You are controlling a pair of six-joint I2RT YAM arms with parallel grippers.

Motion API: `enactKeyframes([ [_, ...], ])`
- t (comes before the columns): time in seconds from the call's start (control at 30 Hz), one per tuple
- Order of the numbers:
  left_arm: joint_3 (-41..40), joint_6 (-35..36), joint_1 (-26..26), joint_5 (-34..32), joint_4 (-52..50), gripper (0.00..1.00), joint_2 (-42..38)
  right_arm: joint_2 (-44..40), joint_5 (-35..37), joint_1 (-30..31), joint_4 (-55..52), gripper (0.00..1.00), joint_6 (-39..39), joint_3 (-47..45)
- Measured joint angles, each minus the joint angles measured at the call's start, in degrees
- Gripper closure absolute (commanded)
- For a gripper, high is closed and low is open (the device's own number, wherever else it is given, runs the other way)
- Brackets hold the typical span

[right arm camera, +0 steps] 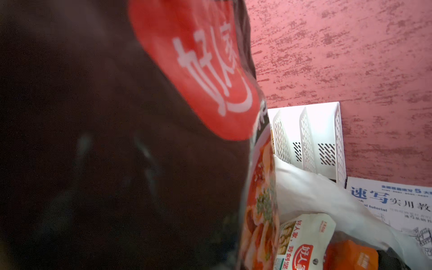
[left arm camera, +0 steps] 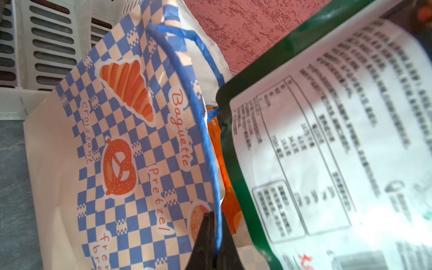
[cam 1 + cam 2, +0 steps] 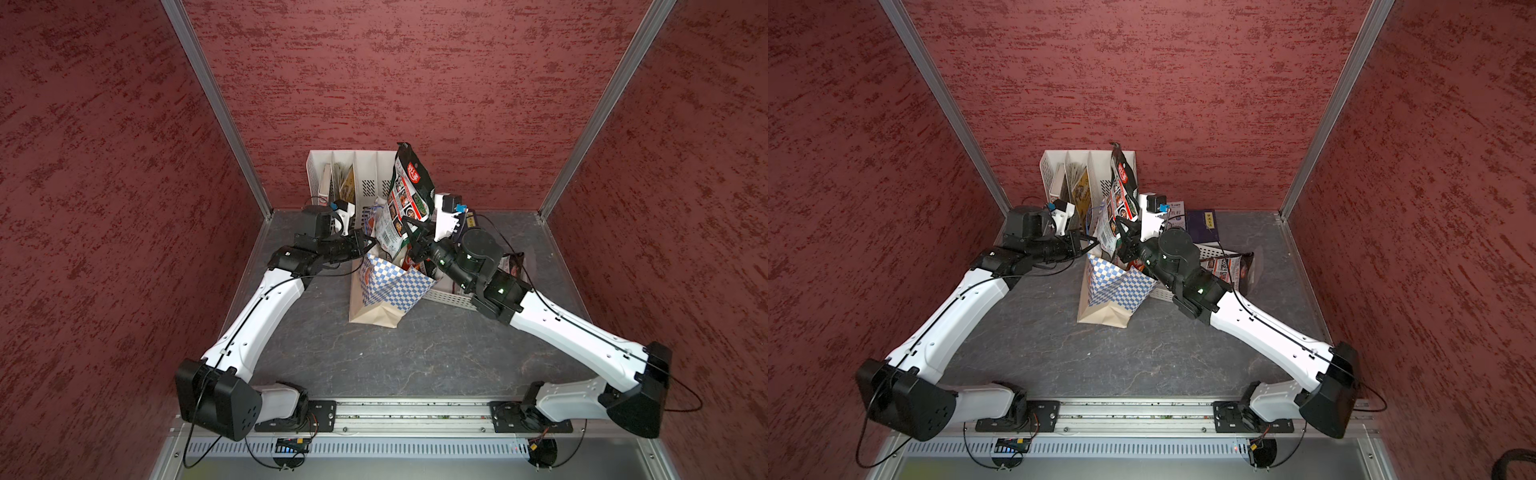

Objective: Place the condiment packets inside the bag
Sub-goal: Place the condiment packet in the paper bag.

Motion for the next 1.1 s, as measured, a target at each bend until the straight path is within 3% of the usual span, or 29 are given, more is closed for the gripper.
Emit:
enactKeyframes([
  [0.23,-0.6,0.8,0.9,-1.1,-1.3,1.00,-1.3,1.6,-2.3,-2.9,0.4,1.00,2.4,0.0],
  [0.63,-0.6,1.1,2.0,-1.1,-2.5,1.00,-2.1,13.5,-7.3,-3.2,0.6,1.00,4.8,5.5],
  [1.03,-0.9,1.6,2.6,-1.1,-2.6,1.00,-2.2,18.9,-7.0,-0.8,10.0,1.00,11.8,1.0],
  [1.07,-0.9,1.6,2.6,-1.1,-2.6,1.00,-2.2,19.3,-6.8,-0.4,10.5,0.99,12.2,0.7],
  [1.1,-1.0,1.6,2.6,-1.2,-2.6,1.00,-2.2,19.7,-6.7,-0.1,10.8,0.90,12.7,0.3],
])
